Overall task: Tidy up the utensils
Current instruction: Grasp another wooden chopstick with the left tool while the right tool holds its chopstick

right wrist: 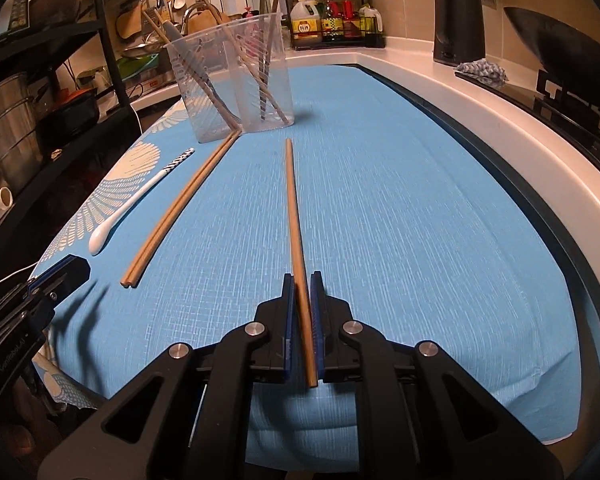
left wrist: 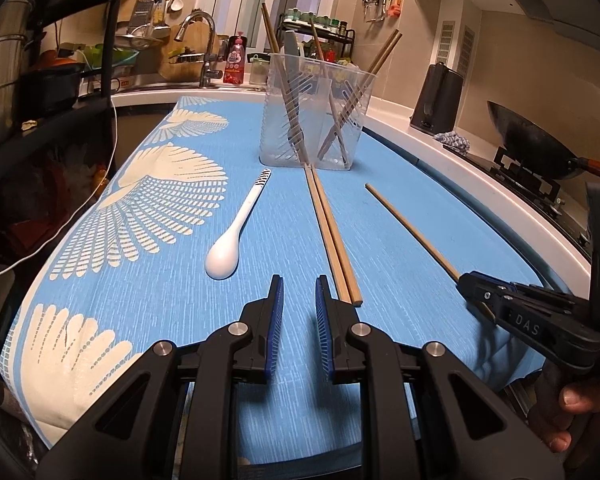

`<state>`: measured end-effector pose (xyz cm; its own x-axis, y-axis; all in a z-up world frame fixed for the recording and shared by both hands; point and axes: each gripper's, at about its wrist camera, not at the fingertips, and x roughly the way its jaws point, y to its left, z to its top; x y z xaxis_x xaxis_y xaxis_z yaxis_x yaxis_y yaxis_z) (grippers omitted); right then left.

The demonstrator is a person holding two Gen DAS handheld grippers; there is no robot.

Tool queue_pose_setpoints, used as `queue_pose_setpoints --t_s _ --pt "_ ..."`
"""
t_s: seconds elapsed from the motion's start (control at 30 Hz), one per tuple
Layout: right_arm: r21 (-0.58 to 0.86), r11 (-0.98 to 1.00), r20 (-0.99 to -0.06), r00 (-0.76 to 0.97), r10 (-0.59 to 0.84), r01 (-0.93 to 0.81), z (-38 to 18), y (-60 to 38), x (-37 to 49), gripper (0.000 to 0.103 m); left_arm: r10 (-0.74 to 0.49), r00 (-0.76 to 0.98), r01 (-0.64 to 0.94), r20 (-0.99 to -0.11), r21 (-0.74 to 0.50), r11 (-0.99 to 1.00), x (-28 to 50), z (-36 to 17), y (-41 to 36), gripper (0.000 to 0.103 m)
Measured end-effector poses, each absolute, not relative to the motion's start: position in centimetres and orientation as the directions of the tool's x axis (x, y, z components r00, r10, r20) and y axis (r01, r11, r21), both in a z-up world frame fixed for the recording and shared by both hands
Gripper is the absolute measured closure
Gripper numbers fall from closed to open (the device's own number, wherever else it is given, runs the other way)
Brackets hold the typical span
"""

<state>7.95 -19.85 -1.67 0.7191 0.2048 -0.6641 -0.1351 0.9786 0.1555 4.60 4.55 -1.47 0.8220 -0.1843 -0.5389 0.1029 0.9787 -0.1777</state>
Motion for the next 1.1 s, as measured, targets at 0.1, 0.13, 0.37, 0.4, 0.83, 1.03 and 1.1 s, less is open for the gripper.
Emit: queue_pose_setpoints --t_s 0.1,0.13,0.37,0.4,0.83,1.03,1.1 --pt "0.164 0.976 -0.658 0.721 0.215 -0.142 -1.7 -19.9 7.8 0.093 -0.195 0.816 0.109 -0.544 -0.188 0.976 5.2 -1.5 4.4 0.086" --pt "0.163 0.976 -0.657 0.723 0.215 -0.142 -1.7 -19.8 7.8 0.093 -0.204 0.812 0.11 -0.546 -0.199 0.974 5.4 -1.5 4.3 0.086" --pt "0.155 0.976 -0.65 0.728 0.218 -0.154 -1.8 -19.7 7.6 0.092 -0.23 0.795 0.109 -0.561 -0.242 0.964 7.0 -1.7 3.4 0.086" --pt "0.155 0.976 -0.651 0.727 0.218 -0.154 -1.8 -19.7 7.6 0.092 -0.231 0.791 0.107 -0.566 -0.244 0.964 7.2 -1.8 3.2 0.086" --pt "0.149 0.975 -0.645 0.731 0.221 -0.163 -1.9 -19.6 7.4 0.092 -0.131 0.772 0.084 -0.622 -0.103 0.991 8.7 -2.6 0.5 0.086" --pt "0.146 0.976 -0.648 0.73 0.217 -0.16 -1.8 -19.6 7.5 0.095 -0.095 0.784 0.075 -0.613 -0.059 0.995 8.1 -2.6 0.5 0.096" --pt "0.154 0.975 -0.649 0.727 0.222 -0.16 -1.8 -19.7 7.6 0.096 -0.09 0.788 0.063 -0.609 -0.066 0.996 7.6 -2.5 1.0 0.096"
